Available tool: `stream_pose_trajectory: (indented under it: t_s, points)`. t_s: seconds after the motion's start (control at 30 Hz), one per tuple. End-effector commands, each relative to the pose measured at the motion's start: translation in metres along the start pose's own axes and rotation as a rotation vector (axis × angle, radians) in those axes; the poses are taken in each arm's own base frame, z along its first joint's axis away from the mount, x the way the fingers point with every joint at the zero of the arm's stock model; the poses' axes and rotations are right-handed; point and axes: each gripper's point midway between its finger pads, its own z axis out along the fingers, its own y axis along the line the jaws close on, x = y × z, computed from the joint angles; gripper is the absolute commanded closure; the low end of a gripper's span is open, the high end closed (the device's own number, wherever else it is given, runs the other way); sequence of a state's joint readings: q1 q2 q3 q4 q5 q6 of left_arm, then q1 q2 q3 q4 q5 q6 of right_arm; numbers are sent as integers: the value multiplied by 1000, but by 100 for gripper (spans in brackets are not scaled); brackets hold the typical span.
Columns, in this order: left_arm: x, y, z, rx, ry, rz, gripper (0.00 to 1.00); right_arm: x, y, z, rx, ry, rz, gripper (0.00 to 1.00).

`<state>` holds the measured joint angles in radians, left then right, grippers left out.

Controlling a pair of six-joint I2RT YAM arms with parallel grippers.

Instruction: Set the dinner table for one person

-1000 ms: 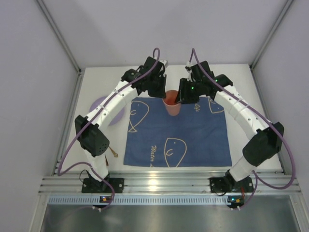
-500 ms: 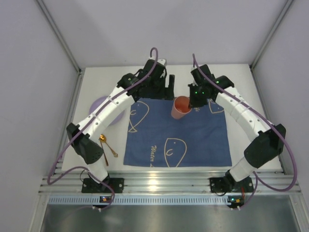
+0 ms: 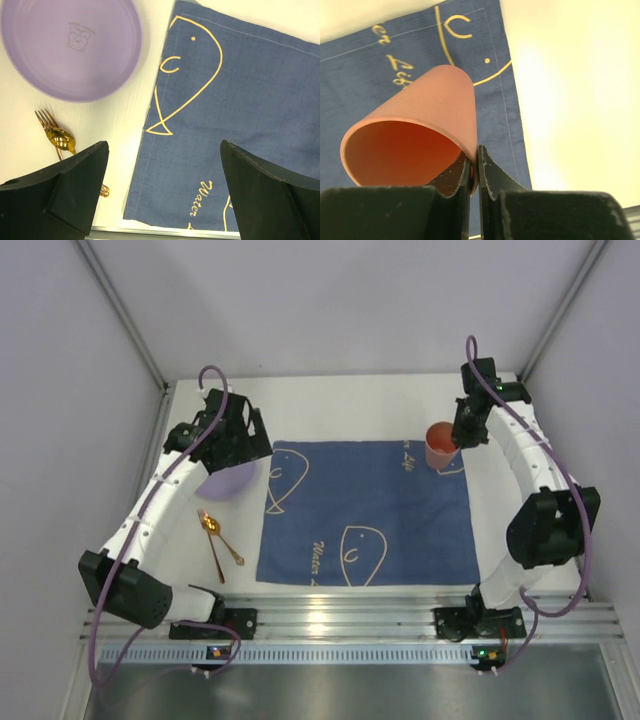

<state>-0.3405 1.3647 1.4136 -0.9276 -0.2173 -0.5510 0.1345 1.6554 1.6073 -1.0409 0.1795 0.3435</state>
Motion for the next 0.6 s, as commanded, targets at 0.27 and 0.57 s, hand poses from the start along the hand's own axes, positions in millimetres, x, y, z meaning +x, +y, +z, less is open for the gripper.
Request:
stream_pose_trajectory:
  t_s: [0.27,0.57]
  points:
    - [-3,15,-3,10,-26,-20,2,-16,0,69,94,31,17,100]
    - [1,52,30,-75,16,-152,2,0,-2,62,80,66,38,56]
